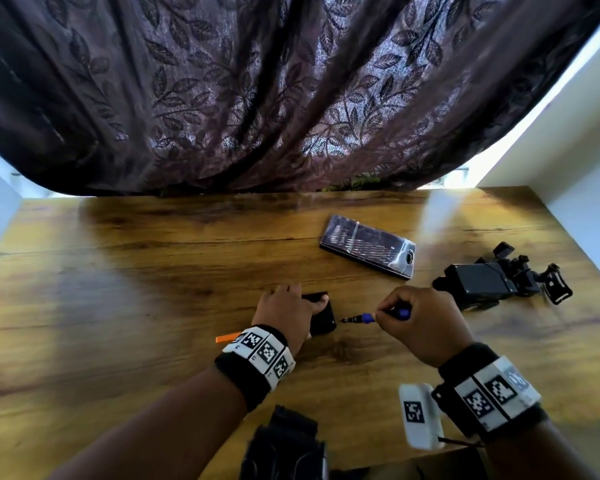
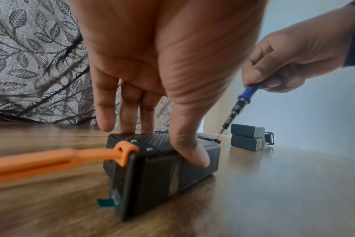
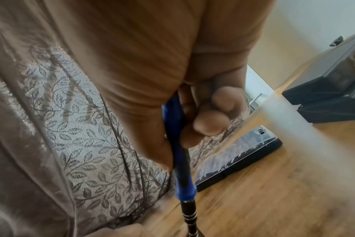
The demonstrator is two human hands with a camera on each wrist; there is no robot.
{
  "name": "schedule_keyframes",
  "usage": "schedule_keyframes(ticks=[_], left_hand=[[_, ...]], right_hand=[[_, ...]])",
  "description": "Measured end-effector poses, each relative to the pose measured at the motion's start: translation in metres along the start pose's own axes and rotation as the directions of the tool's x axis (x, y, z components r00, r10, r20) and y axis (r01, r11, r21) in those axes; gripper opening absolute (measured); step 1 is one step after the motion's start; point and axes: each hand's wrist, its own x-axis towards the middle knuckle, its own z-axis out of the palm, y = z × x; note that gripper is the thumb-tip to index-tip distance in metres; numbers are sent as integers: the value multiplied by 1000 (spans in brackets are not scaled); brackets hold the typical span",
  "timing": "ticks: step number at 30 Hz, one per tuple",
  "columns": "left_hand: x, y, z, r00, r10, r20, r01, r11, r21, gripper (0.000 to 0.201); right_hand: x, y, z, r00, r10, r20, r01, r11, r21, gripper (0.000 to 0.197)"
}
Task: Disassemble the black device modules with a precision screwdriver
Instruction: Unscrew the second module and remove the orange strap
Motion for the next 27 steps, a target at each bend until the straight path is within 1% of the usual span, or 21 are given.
schedule_keyframes(ticks=[8, 21, 27], left_hand=[[-2, 2, 8, 998, -12, -55, 12, 1000, -6, 78], [-5, 3, 5, 999, -12, -45, 12, 1000, -7, 77], [-6, 4, 4, 999, -17, -40, 17, 1000, -4, 76]], right_hand=[[-3, 4, 5, 1000, -12, -3, 12, 1000, 19, 20], [-4, 2, 6, 1000, -11, -2, 11, 1000, 0, 18], [-4, -2, 5, 1000, -8, 21, 9, 1000, -20, 18]])
